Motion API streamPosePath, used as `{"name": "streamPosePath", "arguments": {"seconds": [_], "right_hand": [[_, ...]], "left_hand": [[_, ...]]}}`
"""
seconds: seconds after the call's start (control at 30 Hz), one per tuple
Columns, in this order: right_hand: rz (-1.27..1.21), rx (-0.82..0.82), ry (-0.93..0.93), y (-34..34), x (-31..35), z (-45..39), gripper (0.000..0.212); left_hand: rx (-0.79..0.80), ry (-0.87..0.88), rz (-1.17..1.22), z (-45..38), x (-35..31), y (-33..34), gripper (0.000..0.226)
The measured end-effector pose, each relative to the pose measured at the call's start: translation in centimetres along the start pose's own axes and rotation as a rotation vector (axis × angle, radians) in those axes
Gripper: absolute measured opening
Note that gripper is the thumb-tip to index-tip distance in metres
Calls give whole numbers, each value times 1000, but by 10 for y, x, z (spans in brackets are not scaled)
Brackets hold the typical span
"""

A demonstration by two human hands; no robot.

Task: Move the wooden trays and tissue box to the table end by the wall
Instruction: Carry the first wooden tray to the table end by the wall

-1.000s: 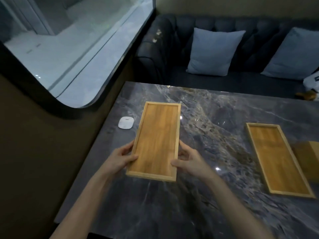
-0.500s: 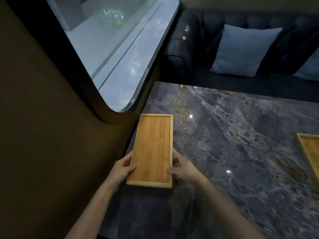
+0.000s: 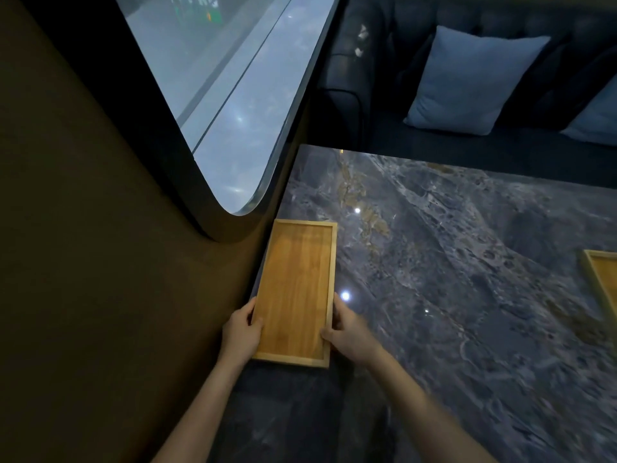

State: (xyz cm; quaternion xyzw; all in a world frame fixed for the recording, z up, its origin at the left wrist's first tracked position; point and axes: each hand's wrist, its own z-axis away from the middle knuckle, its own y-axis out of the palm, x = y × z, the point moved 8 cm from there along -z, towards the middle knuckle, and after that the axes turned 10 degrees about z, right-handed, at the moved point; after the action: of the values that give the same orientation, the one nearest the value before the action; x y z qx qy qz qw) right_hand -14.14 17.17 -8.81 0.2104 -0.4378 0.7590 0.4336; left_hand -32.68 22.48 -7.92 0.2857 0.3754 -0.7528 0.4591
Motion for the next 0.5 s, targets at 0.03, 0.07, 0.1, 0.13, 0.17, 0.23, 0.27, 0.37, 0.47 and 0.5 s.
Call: {"name": "streamPosePath", "arguments": {"seconds": [0.03,0.07,0.1,0.13,0.17,0.23,0.27,0.37,0.47,0.5], "right_hand": [[31,-24,-7,1,1,0,67],[56,-52,-5,2,0,-2,65],[78,-78,2,2,-1,-3,63],[94,-93,16,3,-3,-5,62],[113,-102,30,4,-4,-6,61],[156,-126,44,6,-5,-8,61],[175,-140,49,6,-3,-7,61],[172,-165,66,7,-1,-7,57],[180,-190,72,7,-1,-8,53],[181,-196,72,6,-1,-8,52]], "left_hand": [[-39,8,-48,-1,2,-1,47],[-76,20,-86,0,2,-1,47],[-108,30,-116,1,1,-1,46],[-133,44,-140,2,0,0,46],[-150,54,-159,3,-1,0,45],[-172,79,-191,3,-3,0,45],[-179,92,-207,3,-3,0,44],[-195,122,-257,-1,-1,-1,45],[-209,145,-289,-4,1,-1,46],[-208,151,-309,-5,1,0,46]]}}
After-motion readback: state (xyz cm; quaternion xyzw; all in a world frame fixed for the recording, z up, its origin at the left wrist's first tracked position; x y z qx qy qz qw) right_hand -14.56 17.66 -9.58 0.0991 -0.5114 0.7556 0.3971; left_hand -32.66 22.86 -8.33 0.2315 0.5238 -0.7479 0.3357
